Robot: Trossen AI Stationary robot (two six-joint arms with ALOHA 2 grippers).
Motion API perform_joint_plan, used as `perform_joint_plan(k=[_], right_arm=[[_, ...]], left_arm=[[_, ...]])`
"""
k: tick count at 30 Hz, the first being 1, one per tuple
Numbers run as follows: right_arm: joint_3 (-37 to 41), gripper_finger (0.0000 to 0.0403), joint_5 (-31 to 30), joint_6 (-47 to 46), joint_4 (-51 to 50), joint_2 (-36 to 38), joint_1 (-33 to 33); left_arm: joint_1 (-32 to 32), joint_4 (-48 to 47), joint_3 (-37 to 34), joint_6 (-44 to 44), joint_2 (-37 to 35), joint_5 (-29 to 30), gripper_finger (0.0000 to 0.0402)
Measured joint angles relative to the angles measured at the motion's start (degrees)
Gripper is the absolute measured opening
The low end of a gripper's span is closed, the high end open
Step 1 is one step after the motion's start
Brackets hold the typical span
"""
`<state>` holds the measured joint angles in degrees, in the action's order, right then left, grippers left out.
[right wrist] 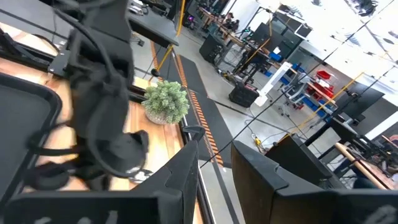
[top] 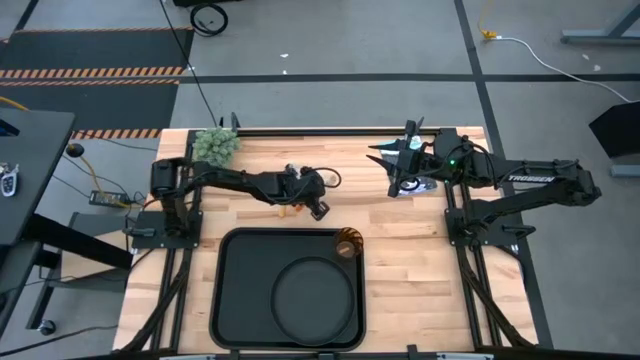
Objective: Pick and place plate/cup/fork/spoon on tray
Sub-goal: Put the orange fork on the black serving tray to the left of the black plate
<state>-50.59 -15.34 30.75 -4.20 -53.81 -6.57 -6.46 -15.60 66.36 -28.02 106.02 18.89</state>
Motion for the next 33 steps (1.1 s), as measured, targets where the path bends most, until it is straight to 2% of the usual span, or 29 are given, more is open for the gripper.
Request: perform_joint_plan(k=[4,9,15,20,25,33], right_arm=[[-0.05,0.0103,-0.61,0.31,-1.76,0.94,-0.54],[0.00,0.0103,0.22,0.32,-2.52,1.98,-1.07],[-0.02,0.0103,5.43,-0.11,-0.50,2.46,-1.10],[0.00,0.0103,9.93,-1.00,0.52,2.53,-0.92],[0.00,0.0103,14.19,-3.34,0.73,2.55,-0.92],[0.00,0.0103,20.73,-6.63,-0.38,2.53,-0.92]], left_arm=[[4.45,-4.70,1.00,-3.53,-3.99,1.39,0.0012],[12.00,-12.03,1.00,-14.22,-7.26,4.38,0.0012],[21.76,-21.72,0.95,-32.51,-7.43,6.37,0.0013],[29.95,-25.57,0.69,-49.34,-7.43,10.98,0.0013],[37.69,-28.35,0.71,-64.61,-6.83,12.84,0.0013],[49.17,-35.35,0.71,-85.63,-5.04,11.01,0.0013]])
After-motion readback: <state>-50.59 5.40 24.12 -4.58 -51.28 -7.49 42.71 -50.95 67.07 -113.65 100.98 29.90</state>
